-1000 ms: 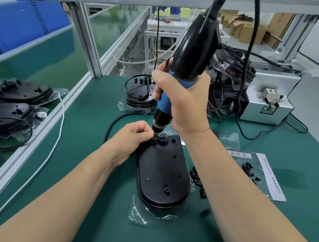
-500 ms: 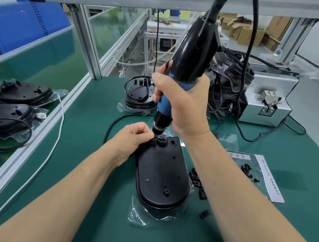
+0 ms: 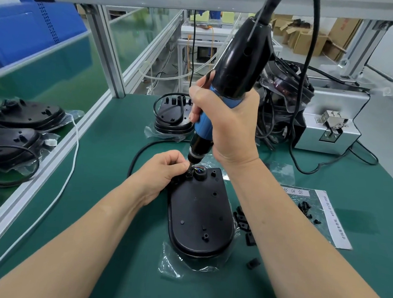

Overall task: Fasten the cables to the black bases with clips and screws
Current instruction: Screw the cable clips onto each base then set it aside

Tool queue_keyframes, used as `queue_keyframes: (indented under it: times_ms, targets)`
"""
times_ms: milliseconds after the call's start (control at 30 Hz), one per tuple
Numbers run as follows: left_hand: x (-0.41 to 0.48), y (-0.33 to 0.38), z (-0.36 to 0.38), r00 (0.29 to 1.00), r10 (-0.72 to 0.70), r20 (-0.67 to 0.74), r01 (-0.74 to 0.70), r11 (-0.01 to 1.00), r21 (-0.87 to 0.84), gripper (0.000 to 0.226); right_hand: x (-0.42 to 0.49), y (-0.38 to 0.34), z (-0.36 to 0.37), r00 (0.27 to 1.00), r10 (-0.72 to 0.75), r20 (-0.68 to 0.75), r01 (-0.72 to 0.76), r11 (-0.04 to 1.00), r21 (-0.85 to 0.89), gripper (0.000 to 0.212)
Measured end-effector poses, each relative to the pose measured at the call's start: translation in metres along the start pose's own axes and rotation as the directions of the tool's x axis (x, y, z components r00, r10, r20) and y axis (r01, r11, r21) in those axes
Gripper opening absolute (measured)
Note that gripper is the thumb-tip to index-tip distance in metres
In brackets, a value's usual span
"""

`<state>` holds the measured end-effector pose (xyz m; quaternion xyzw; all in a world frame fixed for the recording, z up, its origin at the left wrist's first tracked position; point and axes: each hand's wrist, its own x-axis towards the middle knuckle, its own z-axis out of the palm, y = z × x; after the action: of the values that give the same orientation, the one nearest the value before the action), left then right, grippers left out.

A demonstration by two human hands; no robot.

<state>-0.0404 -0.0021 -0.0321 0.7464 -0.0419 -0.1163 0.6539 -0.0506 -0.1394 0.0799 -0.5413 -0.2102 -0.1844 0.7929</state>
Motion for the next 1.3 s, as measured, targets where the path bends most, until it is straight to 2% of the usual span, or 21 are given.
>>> queue_keyframes:
  times_ms: [167,333,533,800,867,1033,1300]
  targets:
    - [0.0006,-0.0003,0.0001,1.000,-0.004,0.000,0.004,1.000,0.002,0.042,0.0004,-0.0015,-0.0001,1.000,-0.005,0.014,0.005,1.000,-0.026,0.005]
    - [0.0008,0.0010,0.0000,1.000,-0.024,-0.004,0.024,1.000,0.018,0.022,0.0000,0.0001,0.0010,1.000,-0.011,0.017,0.013,0.993,-0.120,0.005]
    - [0.0005,0.0031,0.0010,1.000,-0.019,-0.022,0.020,0.999,0.033,0.035,-0.0004,-0.0020,0.0007,1.000,-0.019,-0.008,0.018,0.998,-0.054,0.007]
    - [0.0039,0.0065,0.0017,0.999,-0.034,-0.023,0.036,0.997,0.071,0.037,-0.0021,-0.0005,0.0051,1.000,0.022,-0.020,-0.023,0.999,-0.049,0.008]
    - [0.0043,0.0081,0.0026,0.999,-0.035,-0.023,0.037,0.997,0.073,0.031,-0.0016,-0.0014,0.0045,1.000,0.014,-0.020,-0.015,0.998,-0.054,0.006]
    - [0.0066,0.0069,0.0029,1.000,-0.022,-0.010,0.023,0.996,0.087,0.042,-0.0019,-0.0047,0.0004,1.000,-0.017,-0.023,0.016,0.998,-0.059,0.008]
    - [0.0053,0.0073,0.0041,1.000,-0.027,-0.015,0.028,0.997,0.070,0.041,-0.0020,-0.0073,-0.0016,0.999,-0.030,-0.017,0.029,0.999,-0.040,0.009]
